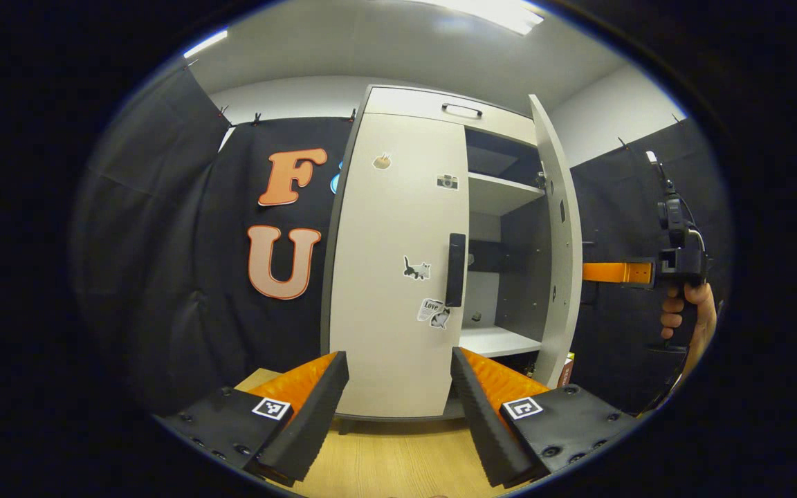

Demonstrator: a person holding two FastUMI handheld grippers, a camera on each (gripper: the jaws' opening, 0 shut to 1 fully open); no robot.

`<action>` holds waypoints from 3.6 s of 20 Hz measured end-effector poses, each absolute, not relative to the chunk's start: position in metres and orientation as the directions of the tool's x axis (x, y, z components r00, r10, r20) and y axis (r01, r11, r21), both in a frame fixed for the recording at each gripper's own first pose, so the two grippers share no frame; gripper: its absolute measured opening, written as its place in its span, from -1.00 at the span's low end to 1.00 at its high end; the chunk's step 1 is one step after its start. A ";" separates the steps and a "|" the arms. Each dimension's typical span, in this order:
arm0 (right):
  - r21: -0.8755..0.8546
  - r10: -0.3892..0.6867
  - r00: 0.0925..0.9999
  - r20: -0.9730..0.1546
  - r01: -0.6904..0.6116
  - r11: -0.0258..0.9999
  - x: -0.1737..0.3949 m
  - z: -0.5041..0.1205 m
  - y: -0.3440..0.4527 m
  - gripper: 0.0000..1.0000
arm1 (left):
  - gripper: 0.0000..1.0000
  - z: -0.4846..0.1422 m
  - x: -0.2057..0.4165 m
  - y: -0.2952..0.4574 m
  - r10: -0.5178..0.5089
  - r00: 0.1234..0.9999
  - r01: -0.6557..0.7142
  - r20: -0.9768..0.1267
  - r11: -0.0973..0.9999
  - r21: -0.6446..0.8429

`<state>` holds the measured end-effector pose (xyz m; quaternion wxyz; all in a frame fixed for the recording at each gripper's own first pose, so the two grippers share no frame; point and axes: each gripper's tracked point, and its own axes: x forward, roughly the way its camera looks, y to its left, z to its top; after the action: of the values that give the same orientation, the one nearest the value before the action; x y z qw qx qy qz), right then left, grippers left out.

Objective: Open the right door of the double-door shoe cabinet with the right hand, and open the left door with the left hand.

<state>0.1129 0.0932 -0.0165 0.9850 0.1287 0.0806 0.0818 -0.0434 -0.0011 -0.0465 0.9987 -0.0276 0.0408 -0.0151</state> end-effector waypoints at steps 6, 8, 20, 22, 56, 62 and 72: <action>0.192 0.085 0.988 -0.133 -0.059 0.980 0.093 -0.021 0.047 -0.71 | 0.92 -0.046 -0.026 -0.023 -0.076 0.995 0.075 -0.063 0.997 -0.024; 0.183 0.071 0.987 -0.144 -0.044 0.982 0.089 -0.025 0.034 -0.74 | 0.92 -0.047 -0.018 -0.031 -0.093 0.993 0.092 -0.069 0.996 -0.018; 0.165 -0.072 0.976 -0.205 0.107 0.980 0.078 -0.046 -0.039 -0.92 | 0.91 -0.049 0.022 -0.073 -0.204 0.977 0.201 -0.065 0.979 -0.044; 0.170 -0.047 0.976 -0.214 0.084 0.982 0.073 -0.048 -0.039 -0.93 | 0.92 -0.044 0.034 -0.074 -0.203 0.977 0.200 -0.064 0.979 -0.047; 0.151 -0.035 0.978 -0.204 0.067 0.986 -0.016 -0.015 -0.091 0.50 | 0.80 -0.035 0.230 -0.071 0.031 0.968 -0.025 -0.251 0.999 0.026; 0.149 -0.045 0.971 -0.235 0.082 0.985 -0.026 -0.025 -0.092 0.51 | -0.24 -0.039 0.231 -0.092 -0.018 0.966 0.020 -0.258 1.000 0.009; 0.166 -0.009 0.971 -0.239 0.050 0.985 -0.030 -0.022 -0.076 0.51 | -0.49 -0.037 0.205 -0.088 -0.085 0.963 0.087 -0.257 0.996 -0.004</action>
<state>-0.0296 -0.0761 -0.0218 0.9890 0.0855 0.1195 -0.0148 0.2045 -0.0882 -0.0374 0.9906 0.0038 0.1294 -0.0436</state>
